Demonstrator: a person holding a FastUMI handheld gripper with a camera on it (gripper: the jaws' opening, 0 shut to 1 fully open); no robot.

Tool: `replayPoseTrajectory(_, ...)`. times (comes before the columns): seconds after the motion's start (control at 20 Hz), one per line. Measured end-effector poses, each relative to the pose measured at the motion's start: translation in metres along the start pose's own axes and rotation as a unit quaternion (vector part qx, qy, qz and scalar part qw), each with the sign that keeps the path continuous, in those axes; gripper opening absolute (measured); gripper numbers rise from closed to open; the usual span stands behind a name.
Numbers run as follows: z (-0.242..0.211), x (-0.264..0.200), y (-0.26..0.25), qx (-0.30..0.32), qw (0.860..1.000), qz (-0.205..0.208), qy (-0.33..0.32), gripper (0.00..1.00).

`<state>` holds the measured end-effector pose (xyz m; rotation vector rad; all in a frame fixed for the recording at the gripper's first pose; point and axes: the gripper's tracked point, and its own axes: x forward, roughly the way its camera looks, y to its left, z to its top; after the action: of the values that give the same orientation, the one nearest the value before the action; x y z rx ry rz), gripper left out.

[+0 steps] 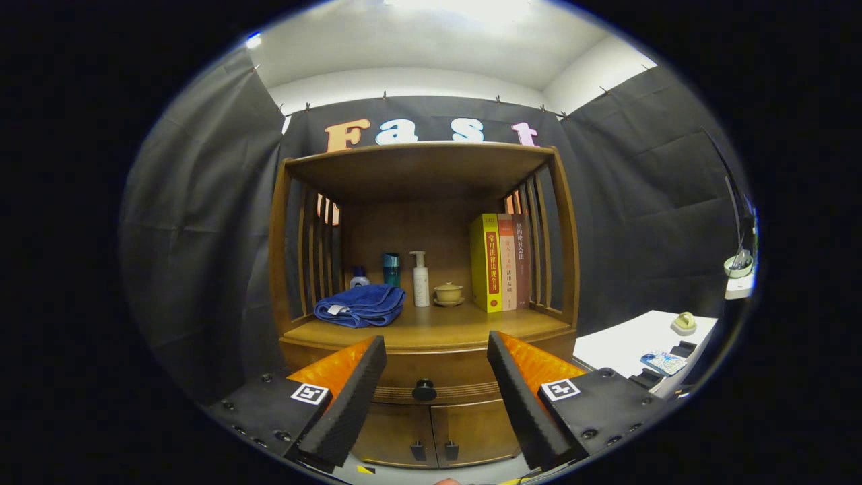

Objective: Pull open the drawer, take out the items inside it, and place them on the countertop above the cabinet.

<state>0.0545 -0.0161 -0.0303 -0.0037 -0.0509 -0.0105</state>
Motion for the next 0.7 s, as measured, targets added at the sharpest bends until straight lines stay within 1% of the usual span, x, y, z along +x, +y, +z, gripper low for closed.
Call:
replayPoseTrajectory(0.35, -0.072, 0.046, 0.005, -0.007, 1.0, 0.004, 0.03, 0.99)
replayPoseTrajectory(0.55, -0.122, 0.065, 0.018, -0.011, 0.997, 0.022, 0.068, 0.99)
replayPoseTrajectory(0.7, -0.152, 0.073, 0.023, -0.027, 0.995, 0.025, 0.095, 0.99)
